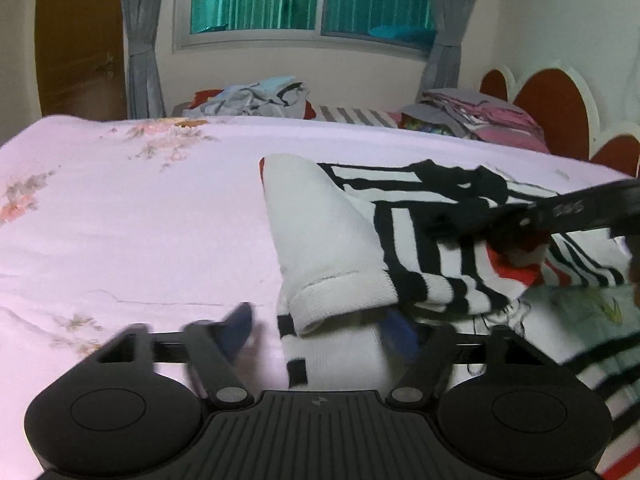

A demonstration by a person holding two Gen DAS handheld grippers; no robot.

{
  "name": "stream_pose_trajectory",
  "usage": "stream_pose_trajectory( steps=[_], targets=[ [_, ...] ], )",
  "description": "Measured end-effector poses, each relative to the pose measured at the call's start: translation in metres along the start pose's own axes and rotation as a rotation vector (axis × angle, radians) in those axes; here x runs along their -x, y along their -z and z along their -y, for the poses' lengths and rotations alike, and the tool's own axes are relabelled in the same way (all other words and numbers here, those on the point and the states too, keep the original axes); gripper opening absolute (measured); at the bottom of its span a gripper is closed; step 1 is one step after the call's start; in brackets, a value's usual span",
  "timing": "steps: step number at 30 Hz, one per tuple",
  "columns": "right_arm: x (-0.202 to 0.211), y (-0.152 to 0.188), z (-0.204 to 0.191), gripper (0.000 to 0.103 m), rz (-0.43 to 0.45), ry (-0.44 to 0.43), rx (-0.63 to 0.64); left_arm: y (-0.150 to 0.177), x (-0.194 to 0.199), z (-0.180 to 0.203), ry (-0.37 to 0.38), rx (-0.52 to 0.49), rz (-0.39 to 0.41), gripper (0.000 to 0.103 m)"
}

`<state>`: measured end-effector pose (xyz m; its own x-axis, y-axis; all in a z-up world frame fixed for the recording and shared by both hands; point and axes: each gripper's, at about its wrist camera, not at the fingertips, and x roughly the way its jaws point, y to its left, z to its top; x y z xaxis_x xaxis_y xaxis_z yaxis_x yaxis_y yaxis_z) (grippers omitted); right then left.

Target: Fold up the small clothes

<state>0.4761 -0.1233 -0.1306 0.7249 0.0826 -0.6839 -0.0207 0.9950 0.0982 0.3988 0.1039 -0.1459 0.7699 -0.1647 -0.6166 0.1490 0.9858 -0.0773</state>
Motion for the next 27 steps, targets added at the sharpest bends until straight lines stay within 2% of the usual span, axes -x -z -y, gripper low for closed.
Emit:
stream_pose_trajectory(
  steps=[1,2,4,7,10,12,14,16,20,21,24,27],
  targets=[
    [0.003,-0.003,0.003,0.011,0.013,-0.008,-0.02,-0.001,-0.005,-0.001,-0.003,0.017,0.009,0.054],
    [0.009,-0.006,0.008,0.01,0.033,-0.01,-0.043,-0.003,-0.008,-0.002,-0.013,0.031,0.018,0.05],
    [0.019,-0.009,0.021,0.007,0.073,0.011,-0.082,-0.006,-0.016,-0.006,-0.032,0.056,0.022,0.03],
    [0.031,-0.006,0.052,0.006,0.1,0.057,-0.157,-0.004,-0.028,-0.016,-0.028,0.134,-0.008,0.029],
    [0.024,0.011,0.085,0.006,0.03,0.11,-0.234,0.001,-0.032,-0.01,-0.027,0.102,-0.01,0.029],
    [0.017,0.023,0.101,0.006,-0.035,0.102,-0.279,0.002,-0.034,-0.009,-0.017,0.105,-0.021,0.029],
    [0.02,0.029,0.105,0.008,-0.031,0.09,-0.29,0.002,-0.034,-0.009,-0.003,0.103,-0.032,0.029],
    [0.024,0.027,0.105,0.022,-0.013,0.11,-0.289,0.001,-0.032,-0.009,-0.003,0.093,-0.04,0.029],
    [0.03,0.025,0.119,0.026,0.001,0.099,-0.344,0.001,-0.033,-0.007,-0.001,0.078,-0.056,0.029],
    [0.031,0.027,0.122,0.026,0.0,0.101,-0.353,0.0,-0.029,-0.008,-0.001,0.079,-0.057,0.029],
    [0.033,0.03,0.125,0.008,0.005,0.115,-0.343,0.0,-0.031,-0.007,-0.003,0.067,-0.062,0.029],
    [0.038,0.03,0.116,0.007,0.039,0.177,-0.242,-0.001,-0.032,-0.008,0.005,0.075,-0.073,0.029]
  ],
)
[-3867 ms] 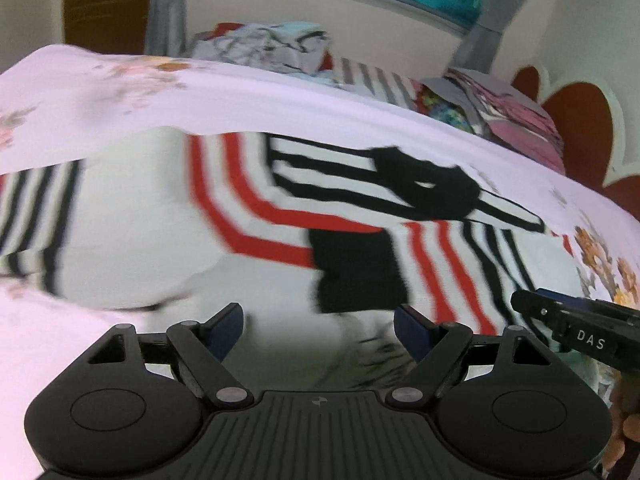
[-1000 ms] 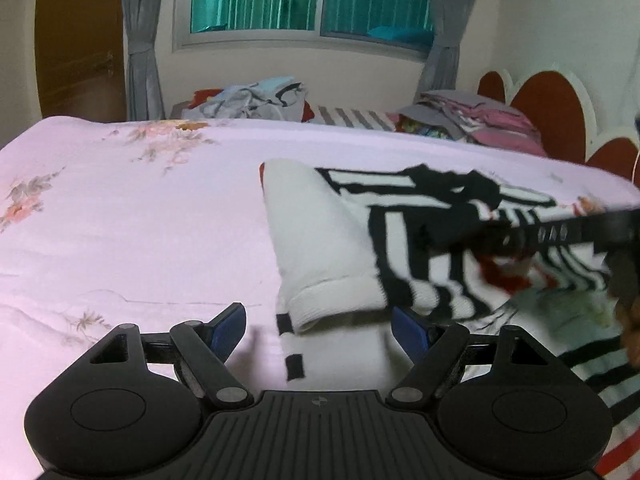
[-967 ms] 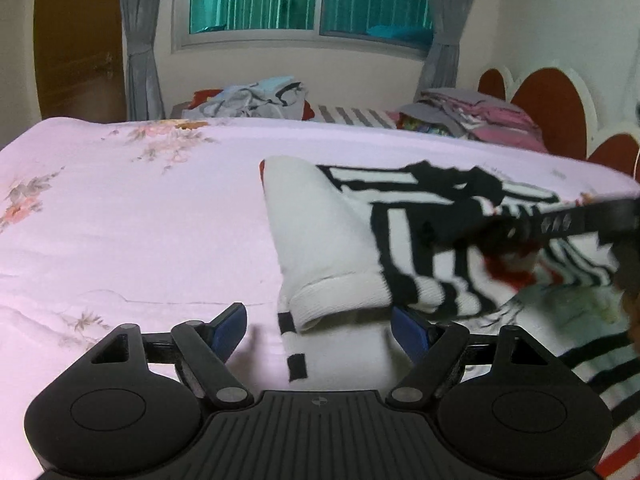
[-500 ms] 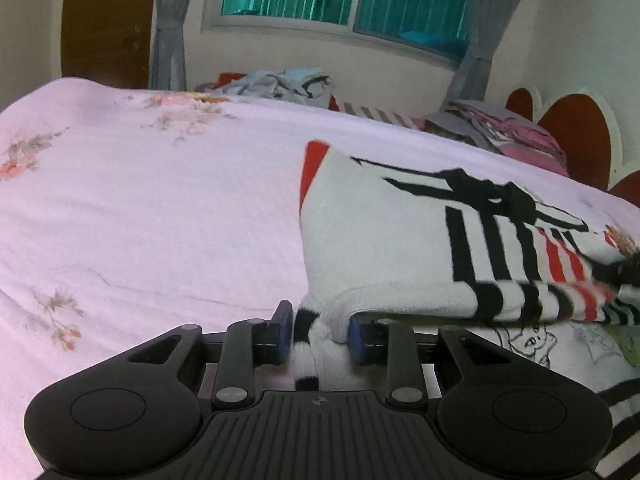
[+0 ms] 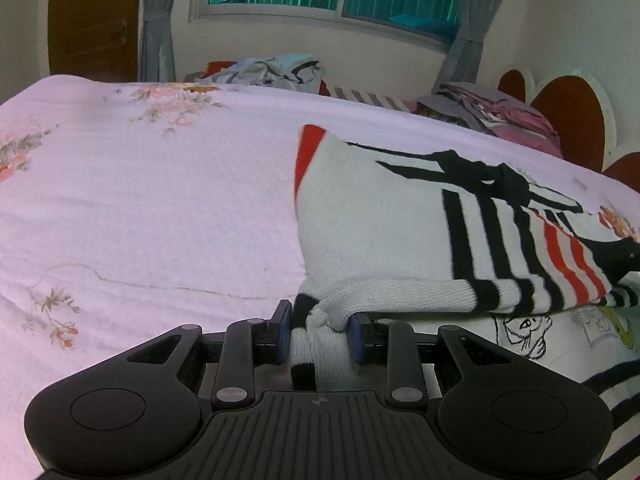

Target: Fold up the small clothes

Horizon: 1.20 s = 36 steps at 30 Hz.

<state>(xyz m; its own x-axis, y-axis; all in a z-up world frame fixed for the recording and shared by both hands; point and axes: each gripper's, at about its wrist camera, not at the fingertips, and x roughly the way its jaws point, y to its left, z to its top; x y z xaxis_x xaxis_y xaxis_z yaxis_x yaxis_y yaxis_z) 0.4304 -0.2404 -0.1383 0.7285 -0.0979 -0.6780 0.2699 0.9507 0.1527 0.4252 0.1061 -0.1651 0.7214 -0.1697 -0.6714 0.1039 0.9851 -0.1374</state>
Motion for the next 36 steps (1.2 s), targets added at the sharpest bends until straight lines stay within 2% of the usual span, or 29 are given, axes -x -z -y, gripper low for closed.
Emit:
stream_pose_trajectory(
  steps=[2,4,5,6,9,10,14,19,21,23,24,25,27,28,29,32,34,36],
  targets=[
    [-0.007,0.004,0.005,0.007,-0.047,0.024,-0.003,-0.002,0.002,0.001,0.012,0.002,-0.019,0.029],
    [-0.007,0.005,0.009,0.01,-0.058,0.013,-0.006,-0.004,0.008,0.0,0.037,0.012,-0.04,0.029],
    [-0.004,0.004,0.01,0.013,-0.053,0.011,-0.013,-0.005,0.011,-0.002,0.049,0.02,-0.049,0.03],
    [0.0,0.001,0.013,0.023,-0.043,0.001,-0.03,-0.005,0.015,-0.005,0.059,0.032,-0.055,0.033],
    [0.009,-0.006,0.02,0.034,-0.017,-0.037,-0.056,-0.01,0.031,-0.013,0.066,0.076,-0.036,0.064],
    [0.011,-0.008,0.022,0.036,-0.012,-0.036,-0.057,-0.013,0.036,-0.015,0.061,0.087,-0.019,0.067],
    [0.002,-0.012,0.033,0.043,-0.026,-0.028,-0.094,-0.031,0.033,-0.017,0.077,0.132,-0.005,0.068],
    [-0.019,-0.009,0.039,0.046,-0.081,-0.057,-0.156,-0.053,-0.012,-0.01,0.064,0.183,-0.023,0.068],
    [-0.021,-0.01,0.036,0.041,-0.081,-0.07,-0.15,-0.061,-0.034,-0.008,0.058,0.203,-0.026,0.068],
    [-0.022,-0.013,0.033,0.027,-0.079,-0.074,-0.143,-0.068,-0.05,-0.009,0.042,0.225,-0.024,0.068],
    [-0.023,-0.014,0.031,0.015,-0.077,-0.073,-0.132,-0.071,-0.059,-0.009,0.03,0.239,-0.017,0.068],
    [-0.023,-0.015,0.029,0.012,-0.069,-0.069,-0.115,-0.073,-0.065,-0.011,0.027,0.252,-0.012,0.067],
    [-0.021,-0.016,0.026,0.01,-0.053,-0.064,-0.083,-0.078,-0.078,-0.012,0.016,0.271,0.0,0.063],
    [-0.019,-0.016,0.024,0.009,-0.041,-0.06,-0.063,-0.08,-0.083,-0.012,0.014,0.267,0.005,0.051],
    [-0.017,-0.016,0.023,0.009,-0.025,-0.056,-0.043,-0.082,-0.089,-0.012,0.007,0.256,0.004,0.047],
    [-0.01,-0.018,0.02,0.008,0.034,-0.035,-0.002,-0.085,-0.102,-0.011,-0.032,0.238,0.019,0.047],
    [-0.013,-0.018,0.02,0.007,0.054,0.012,0.034,-0.086,-0.107,-0.01,-0.049,0.224,0.031,0.047],
    [-0.03,-0.014,0.025,0.007,-0.026,0.039,0.032,-0.088,-0.111,-0.01,-0.059,0.218,0.041,0.047]
  ],
)
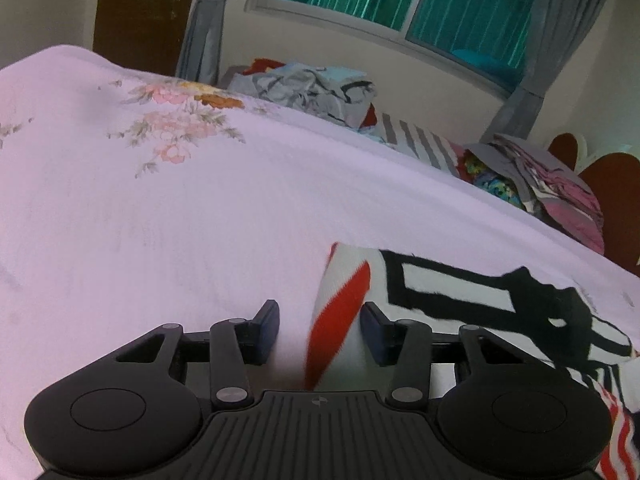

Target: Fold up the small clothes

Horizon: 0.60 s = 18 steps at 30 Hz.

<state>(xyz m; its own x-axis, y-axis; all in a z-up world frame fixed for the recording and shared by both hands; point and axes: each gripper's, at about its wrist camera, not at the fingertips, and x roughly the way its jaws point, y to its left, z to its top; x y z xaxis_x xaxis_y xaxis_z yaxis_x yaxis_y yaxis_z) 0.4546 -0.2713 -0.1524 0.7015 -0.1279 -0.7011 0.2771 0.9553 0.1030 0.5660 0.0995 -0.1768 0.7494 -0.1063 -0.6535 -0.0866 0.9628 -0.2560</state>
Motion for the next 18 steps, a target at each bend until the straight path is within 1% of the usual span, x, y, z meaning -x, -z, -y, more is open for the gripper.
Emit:
stream_pose_trajectory(
  steps=[1,3,4,6,8,10,14,16,18],
  targets=[
    [-0.003,0.002,0.002,0.007,-0.012,-0.007,-0.01,-0.002,-0.001,0.0,-0.003,0.0,-0.001,0.047],
    [0.001,0.001,0.001,0.008,-0.003,-0.004,0.007,-0.004,0.001,0.0,-0.002,0.002,-0.005,0.047],
    [0.005,0.0,0.002,0.014,0.007,0.004,0.001,-0.005,0.006,0.0,-0.005,0.0,0.004,0.047],
    [0.016,-0.004,0.005,0.02,0.048,0.007,-0.025,-0.004,0.023,-0.001,0.005,-0.011,0.038,0.047],
    [0.028,-0.009,0.005,0.02,0.087,-0.019,-0.032,-0.001,0.042,0.003,0.03,-0.054,0.065,0.047],
    [0.036,-0.011,-0.001,0.02,0.102,-0.042,-0.017,0.004,0.061,0.011,0.058,-0.103,0.072,0.047],
    [0.035,-0.009,-0.025,0.024,0.068,-0.116,0.026,0.027,0.089,0.031,0.131,-0.145,0.032,0.047],
    [0.033,-0.004,-0.038,0.024,0.048,-0.137,0.059,0.043,0.096,0.04,0.163,-0.155,-0.001,0.047],
    [0.031,0.003,-0.049,0.024,0.02,-0.149,0.095,0.06,0.1,0.046,0.18,-0.162,-0.034,0.047]
  ],
)
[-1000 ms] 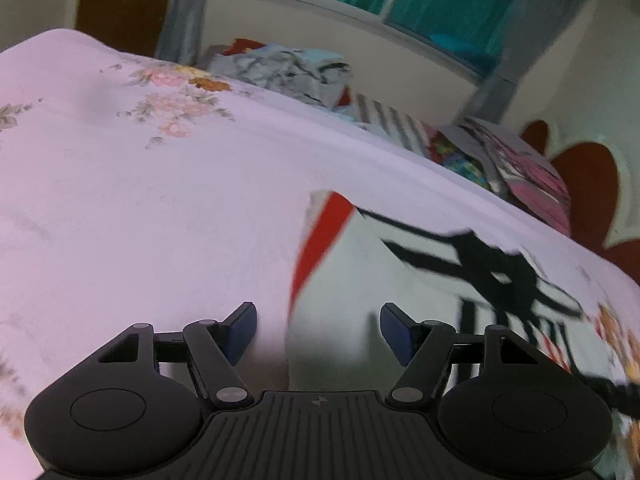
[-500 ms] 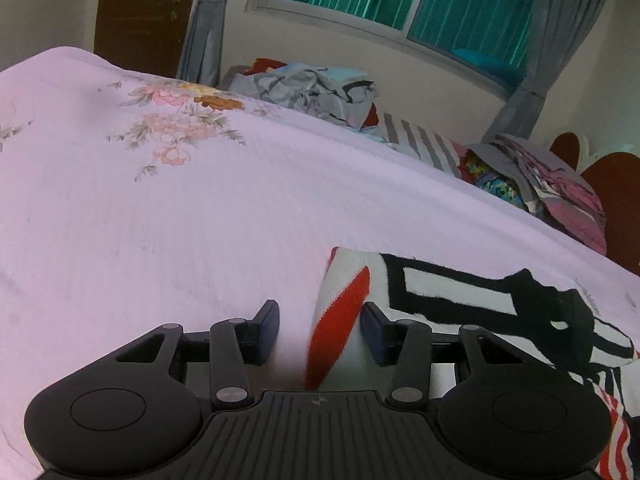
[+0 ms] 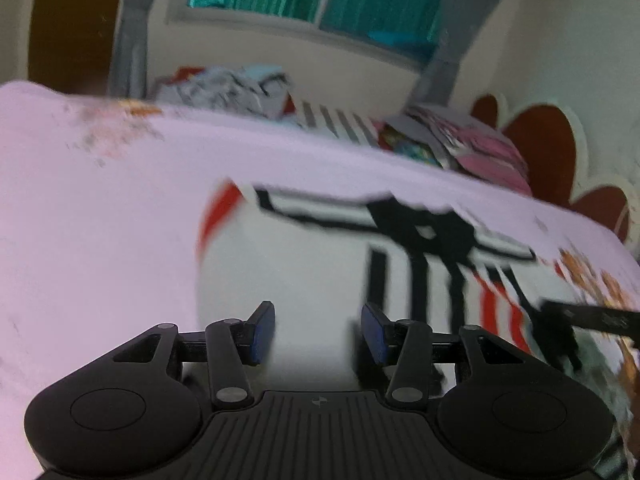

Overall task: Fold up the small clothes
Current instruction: 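Grasp the collar edge with both tools and fold it toward the black hem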

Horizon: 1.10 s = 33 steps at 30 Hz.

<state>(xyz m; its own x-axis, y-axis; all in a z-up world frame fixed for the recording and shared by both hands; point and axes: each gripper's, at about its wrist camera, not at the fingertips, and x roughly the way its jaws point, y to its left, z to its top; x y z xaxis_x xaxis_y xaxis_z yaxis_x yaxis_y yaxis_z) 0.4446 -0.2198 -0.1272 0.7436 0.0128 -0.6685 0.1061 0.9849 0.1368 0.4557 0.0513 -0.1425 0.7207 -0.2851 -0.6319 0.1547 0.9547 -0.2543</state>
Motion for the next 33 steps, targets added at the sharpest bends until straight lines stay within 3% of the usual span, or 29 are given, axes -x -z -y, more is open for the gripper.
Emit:
stream_pose_trajectory(
  steps=[2,5,10,16,23,28,33],
  targets=[
    [-0.004,0.006,-0.005,0.026,-0.035,-0.003,0.029,0.013,0.001,0.002,-0.007,-0.008,-0.019,0.047],
    [-0.011,0.019,0.002,0.025,-0.07,0.079,0.086,0.026,-0.004,-0.009,-0.017,0.005,-0.046,0.047],
    [-0.004,0.016,0.013,0.026,-0.076,0.1,0.068,0.023,0.003,-0.003,-0.05,0.018,-0.052,0.047],
    [0.02,0.024,-0.014,0.029,-0.052,-0.02,0.105,0.024,0.021,0.027,-0.028,-0.032,-0.049,0.047],
    [0.03,0.047,-0.032,0.029,-0.114,-0.123,0.166,0.044,0.035,0.056,-0.001,-0.066,-0.104,0.048],
    [0.035,0.068,-0.029,0.027,-0.154,-0.128,0.211,0.072,0.037,0.06,-0.051,-0.121,-0.149,0.048],
    [0.045,0.08,-0.016,0.026,-0.14,-0.072,0.256,0.079,0.049,0.059,-0.088,-0.176,-0.16,0.048]
  ],
)
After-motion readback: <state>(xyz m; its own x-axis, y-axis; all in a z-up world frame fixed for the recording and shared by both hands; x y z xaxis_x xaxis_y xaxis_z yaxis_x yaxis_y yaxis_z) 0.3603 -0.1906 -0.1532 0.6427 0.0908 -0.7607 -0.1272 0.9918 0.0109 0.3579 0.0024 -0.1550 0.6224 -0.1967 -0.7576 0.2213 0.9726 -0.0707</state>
